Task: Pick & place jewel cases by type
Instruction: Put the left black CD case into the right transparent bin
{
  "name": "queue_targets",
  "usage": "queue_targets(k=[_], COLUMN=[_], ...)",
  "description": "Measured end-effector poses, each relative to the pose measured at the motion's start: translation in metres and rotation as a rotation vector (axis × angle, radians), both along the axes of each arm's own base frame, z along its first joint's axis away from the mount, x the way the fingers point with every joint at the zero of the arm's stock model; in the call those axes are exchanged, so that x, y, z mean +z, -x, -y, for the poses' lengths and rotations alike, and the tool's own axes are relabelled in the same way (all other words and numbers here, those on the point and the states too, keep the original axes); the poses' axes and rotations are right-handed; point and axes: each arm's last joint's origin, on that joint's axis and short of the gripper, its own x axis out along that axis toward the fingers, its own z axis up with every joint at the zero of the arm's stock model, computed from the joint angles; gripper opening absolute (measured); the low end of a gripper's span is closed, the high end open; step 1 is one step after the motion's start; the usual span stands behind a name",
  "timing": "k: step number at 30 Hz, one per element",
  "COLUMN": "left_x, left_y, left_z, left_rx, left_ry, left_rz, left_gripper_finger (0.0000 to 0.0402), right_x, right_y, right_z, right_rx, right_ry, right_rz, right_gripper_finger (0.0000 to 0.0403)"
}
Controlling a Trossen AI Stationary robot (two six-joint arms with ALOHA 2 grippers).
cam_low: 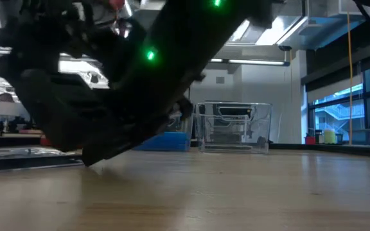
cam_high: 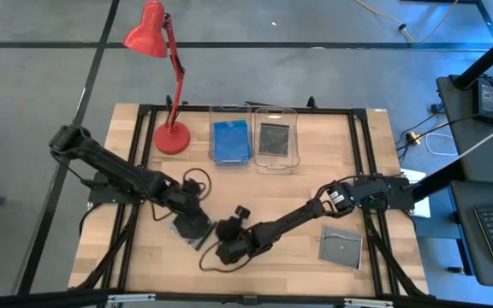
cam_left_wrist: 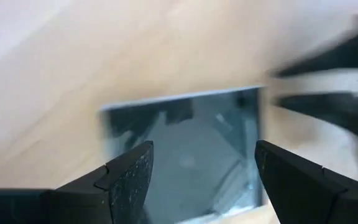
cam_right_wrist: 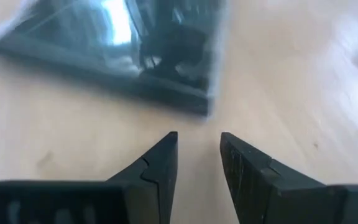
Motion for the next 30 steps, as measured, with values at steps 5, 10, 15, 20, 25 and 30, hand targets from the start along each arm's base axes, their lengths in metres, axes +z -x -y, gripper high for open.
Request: queue_targets(k=[5, 10, 15, 20, 25, 30], left_x=[0.001, -0.001, -0.001, -0.014, -0.037, -0.054], left_y=[0.017, 0.017, 0.019, 0.023, 0.027, 0.033], left_z=[-0.007, -0.007, -0.006, -0.004, -0.005, -0.007], left_rx=[0.094, 0.105, 0.176, 0.226, 0.247, 0.260], left_ry=[-0.023, -0.068, -0.047, -0.001, 0.065, 0.095], left_rz=[-0.125, -0.128, -0.132, -0.159, -0.139, -0.138], left_gripper_finger=[0.0276, 0.0276, 0.0276, 0.0276, 0.0276, 0.0276], right_x=[0.008, 0.008, 0.009, 0.011, 0.012, 0.014], right_y=[0.004, 0.006, 0.005, 0.002, 0.000, -0.002], right_z=[-0.011, -0.016, -0.018, -0.018, -0.020, -0.022], right_rx=[0.171, 0.254, 0.276, 0.274, 0.302, 0.323], right_ry=[0.148, 0.133, 0.102, 0.073, 0.032, -0.003], right_rz=[-0.109, -0.150, -0.147, -0.110, -0.088, -0.066], right_gripper_finger=[0.0127, 0.0127, 0.0127, 0.0126, 0.0126, 0.0126])
